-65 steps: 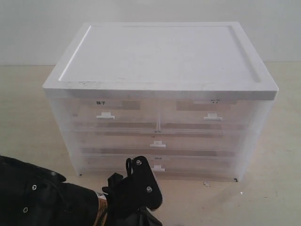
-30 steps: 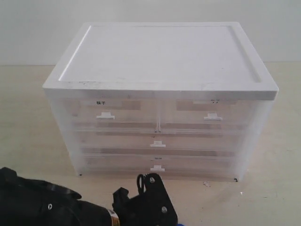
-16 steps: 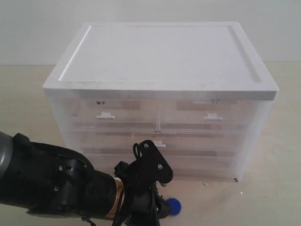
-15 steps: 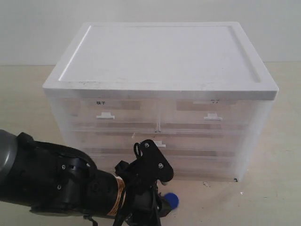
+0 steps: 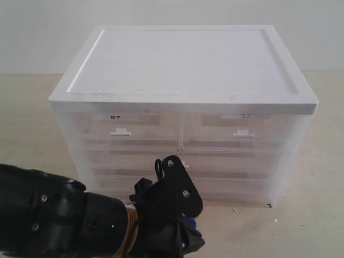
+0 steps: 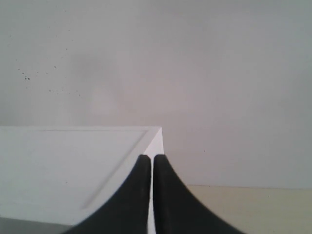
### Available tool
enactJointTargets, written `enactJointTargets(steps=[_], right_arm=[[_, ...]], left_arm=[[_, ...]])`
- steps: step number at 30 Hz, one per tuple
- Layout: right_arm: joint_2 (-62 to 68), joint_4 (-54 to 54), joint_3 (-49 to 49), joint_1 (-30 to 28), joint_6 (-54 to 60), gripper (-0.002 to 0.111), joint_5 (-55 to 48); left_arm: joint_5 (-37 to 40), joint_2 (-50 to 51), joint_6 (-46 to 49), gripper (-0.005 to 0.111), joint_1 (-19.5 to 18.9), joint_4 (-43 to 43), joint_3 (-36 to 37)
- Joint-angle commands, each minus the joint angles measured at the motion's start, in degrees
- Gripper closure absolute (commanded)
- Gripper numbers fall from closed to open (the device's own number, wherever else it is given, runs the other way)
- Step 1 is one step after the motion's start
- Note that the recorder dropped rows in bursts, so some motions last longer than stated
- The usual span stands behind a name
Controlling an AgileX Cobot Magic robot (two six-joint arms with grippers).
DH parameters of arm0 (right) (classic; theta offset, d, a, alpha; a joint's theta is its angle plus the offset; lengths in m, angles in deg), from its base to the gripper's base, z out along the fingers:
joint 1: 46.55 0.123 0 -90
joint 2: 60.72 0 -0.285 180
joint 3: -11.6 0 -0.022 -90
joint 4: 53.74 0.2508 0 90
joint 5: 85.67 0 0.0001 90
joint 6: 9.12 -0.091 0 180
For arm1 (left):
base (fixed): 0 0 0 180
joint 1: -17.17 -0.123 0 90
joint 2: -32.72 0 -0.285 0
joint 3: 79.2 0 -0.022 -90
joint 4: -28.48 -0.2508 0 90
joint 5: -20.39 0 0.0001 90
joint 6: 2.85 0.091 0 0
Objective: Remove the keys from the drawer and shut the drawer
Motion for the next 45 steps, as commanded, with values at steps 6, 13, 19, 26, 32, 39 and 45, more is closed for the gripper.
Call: enactJointTargets(steps=[6,13,19,26,32,39,45], right_arm=[[0.1,-0.5,0.1,0.0,-0.1,0.108,0.0],[0.1,-0.5,0.1,0.0,-0.2,0.108,-0.1],[0.1,-0.5,0.1,0.0,-0.2,0.108,0.0],[0.1,-0.5,0.1,0.0,-0.2,0.108,-0.1],[0.1,-0.5,0.1,0.0,-0.2,0.108,-0.1],[0.0,-6.8,0.1,0.0,-4.7,0.108,2.0],[-1.4,-13.3,0.1,0.0,-10.7,0.108,4.1]], left_arm=[[2.7,2.0,-0.5,0.102,1.8,0.8,4.1],[6.5,10.2,0.3,0.102,-1.8,0.8,-2.9],[6.6,10.2,0.9,0.102,-6.7,-0.2,-3.5],[0.7,8.5,0.9,0.102,-4.2,-2.5,-1.9],[-3.0,-0.7,0.9,0.102,1.0,-3.1,1.1],[6.6,-19.6,0.7,0.102,2.0,-2.6,3.5],[7.1,-36.2,0.7,0.102,2.0,-2.2,8.1]])
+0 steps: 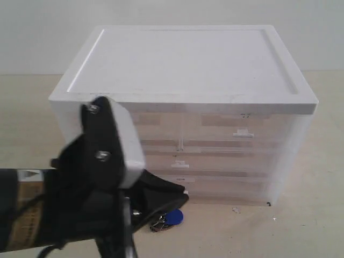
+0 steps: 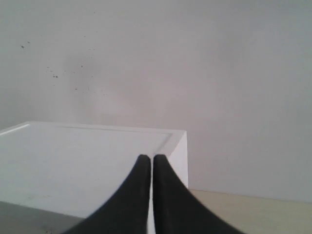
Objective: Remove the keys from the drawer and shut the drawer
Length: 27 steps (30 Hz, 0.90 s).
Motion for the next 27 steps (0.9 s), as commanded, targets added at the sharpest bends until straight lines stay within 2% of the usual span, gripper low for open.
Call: enactJointTargets(steps=[1,6,10,15,27], right_arm=[[-2.8,-3.0,0.1,0.0,-2.7,0.108,1.1],[-14.6,-2.5,0.1,0.0,-5.6,0.108,-2.1],[-24.6,-2.5,0.1,0.0,-8.3,0.108,-9.8],[-24.6,-2.1,0.2,0.1,-8.6,0.108,-10.9],[-24.6,-2.1,0.2,0.1,-9.1,0.108,-10.8]], left_arm=[[1.0,-11.4,0.0,0.102,0.4,0.6,3.9],[4.9,-21.9,0.0,0.102,0.4,0.6,6.8],[6.2,-29.5,0.0,0.102,0.4,0.6,8.1],[3.8,-33.6,-0.8,0.102,0.3,0.7,8.9],[3.5,-34.1,-5.5,0.102,0.3,1.0,8.9]])
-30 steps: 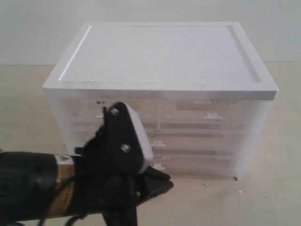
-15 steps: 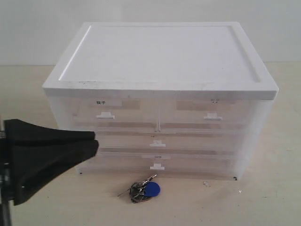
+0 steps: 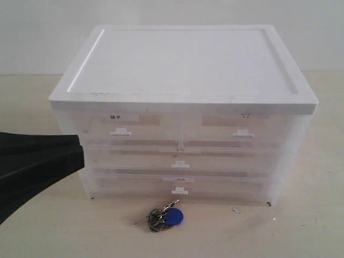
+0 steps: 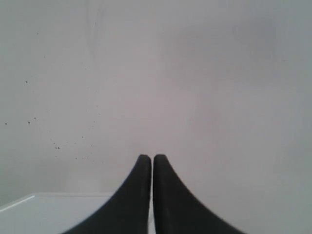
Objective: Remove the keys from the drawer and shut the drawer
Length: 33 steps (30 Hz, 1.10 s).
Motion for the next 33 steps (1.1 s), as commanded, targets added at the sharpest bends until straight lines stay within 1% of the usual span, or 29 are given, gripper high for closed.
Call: enactJointTargets(steps=[1,20,22,23,24,25,26,27,28,31,32,33], right_arm=[[-0.4,0.1,0.2,0.1,-0.3,0.108,-0.3],[-0.4,0.1,0.2,0.1,-0.4,0.108,-0.3],[-0.4,0.1,0.2,0.1,-0.4,0.108,-0.3],[-0.4,0.1,0.2,0.1,-0.4,0.108,-0.3],[-0.4,0.1,0.2,0.1,-0.4,0.108,-0.3],[-0.4,0.1,0.2,0.1,-0.4,0.108,-0.3],[-0.4,0.1,0.2,0.1,-0.4,0.108,-0.3],[-0.4,0.1,0.2,0.1,-0.4,0.108,-0.3],[-0.4,0.1,0.2,0.1,-0.4,0.108,-0.3],[-0.4,0.1,0.2,0.1,-0.4,0.108,-0.3],[-0.4,0.1,0.2,0.1,-0.4,0.108,-0.3],[-0.4,0.1,0.2,0.1,-0.4,0.108,-0.3]], left_arm=[[-0.5,-0.2,-1.1,0.102,0.3,0.6,0.3],[-0.5,-0.2,-1.1,0.102,0.3,0.6,0.3],[-0.4,-0.2,0.2,0.102,0.3,1.7,0.3],[-0.4,-0.2,2.1,0.102,0.3,4.4,0.6],[-0.4,-0.2,9.4,0.102,0.3,12.1,1.2],[-0.7,-0.2,14.2,0.102,0.3,16.5,1.7],[-2.4,-0.2,24.3,0.102,0.3,24.5,3.0],[-3.7,-0.2,28.1,0.102,0.3,26.9,3.7],[-8.0,-0.2,34.3,0.102,0.3,31.0,5.6],[-12.8,-0.2,41.6,0.102,0.3,35.7,8.8],[-15.9,-0.2,46.2,0.102,-0.1,39.5,11.2],[-17.1,-0.2,47.7,0.102,-0.6,40.7,12.2]])
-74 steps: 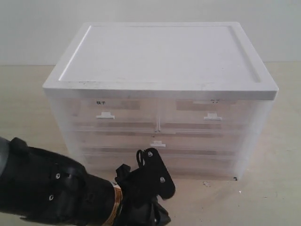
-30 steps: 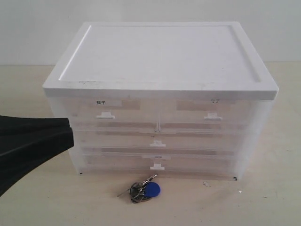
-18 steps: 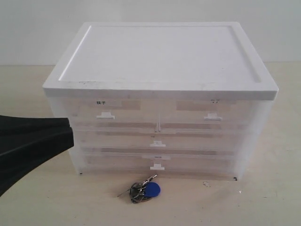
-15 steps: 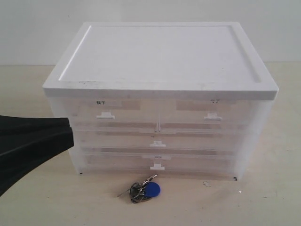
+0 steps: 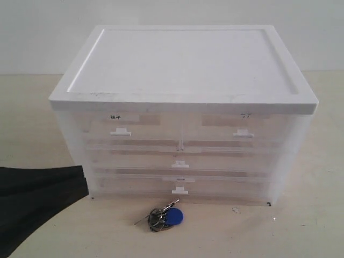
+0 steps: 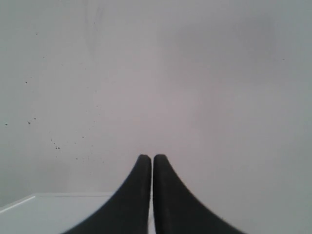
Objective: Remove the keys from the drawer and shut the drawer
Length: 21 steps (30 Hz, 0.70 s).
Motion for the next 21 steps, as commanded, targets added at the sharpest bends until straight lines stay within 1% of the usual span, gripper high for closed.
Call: enactJointTargets(steps=[1,4,6,7,8,10,13,16,17,18,19,21], right_arm=[[-0.4,-0.1,0.2,0.1,-0.1,0.108,-0.2],[-0.4,-0.1,0.2,0.1,-0.1,0.108,-0.2],[-0.4,-0.1,0.2,0.1,-0.1,0.108,-0.2],[-0.4,-0.1,0.2,0.1,-0.1,0.108,-0.2],[-0.4,-0.1,0.2,0.1,-0.1,0.108,-0.2],[-0.4,-0.1,0.2,0.1,-0.1,0.108,-0.2],[-0.4,-0.1,0.2,0.1,-0.1,0.108,-0.2],[-0.4,-0.1,0.2,0.1,-0.1,0.108,-0.2],[-0.4,-0.1,0.2,0.1,-0.1,0.108,-0.2],[-0.4,-0.1,0.2,0.1,-0.1,0.108,-0.2],[-0.4,-0.1,0.2,0.1,-0.1,0.108,-0.2],[-0.4,-0.1,0.2,0.1,-0.1,0.108,-0.2]], left_arm=[[-8.4,-0.2,10.5,0.102,-1.7,9.5,5.4],[-11.0,-0.2,9.7,0.102,-4.7,10.2,8.8],[-14.5,-0.7,8.6,0.102,-7.0,10.5,12.1],[-18.0,-1.4,8.6,0.102,-8.7,11.3,14.5],[-20.1,-2.5,8.6,0.102,-10.3,12.4,15.1],[-17.4,-4.6,7.7,0.102,-13.5,13.8,15.1],[-17.3,-8.6,4.3,0.102,-19.3,13.8,15.1],[-15.2,-12.7,2.6,0.102,-26.8,13.8,15.1],[-13.5,-14.6,2.3,0.102,-30.2,13.8,15.1],[-12.3,-15.9,2.3,0.102,-31.8,13.8,15.1],[-9.4,-18.9,2.3,0.102,-34.8,13.8,15.1],[-6.0,-22.0,2.1,0.102,-38.5,13.8,15.1]])
